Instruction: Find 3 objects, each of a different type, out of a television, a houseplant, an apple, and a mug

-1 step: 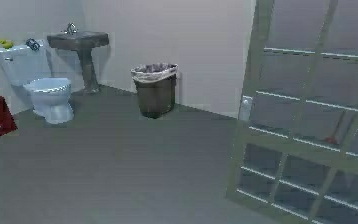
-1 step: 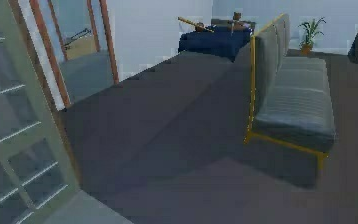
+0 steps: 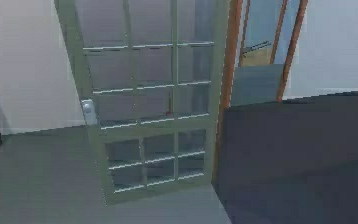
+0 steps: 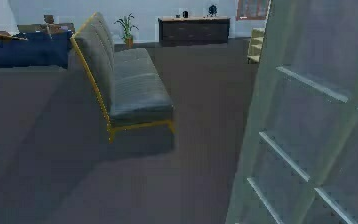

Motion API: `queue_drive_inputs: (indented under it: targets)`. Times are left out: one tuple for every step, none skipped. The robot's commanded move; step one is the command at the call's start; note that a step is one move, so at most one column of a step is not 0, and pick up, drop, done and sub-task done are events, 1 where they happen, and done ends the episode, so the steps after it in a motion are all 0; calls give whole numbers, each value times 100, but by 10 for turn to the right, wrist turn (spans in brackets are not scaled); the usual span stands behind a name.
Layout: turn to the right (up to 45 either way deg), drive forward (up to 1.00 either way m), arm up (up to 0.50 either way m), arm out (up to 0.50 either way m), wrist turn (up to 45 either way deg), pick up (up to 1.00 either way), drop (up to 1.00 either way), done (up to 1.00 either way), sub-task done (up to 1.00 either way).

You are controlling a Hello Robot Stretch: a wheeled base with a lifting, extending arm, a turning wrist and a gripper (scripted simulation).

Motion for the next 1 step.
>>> queue_drive_inputs:
  targets:
    - [450,0,0,0,0,0,0,0,0]
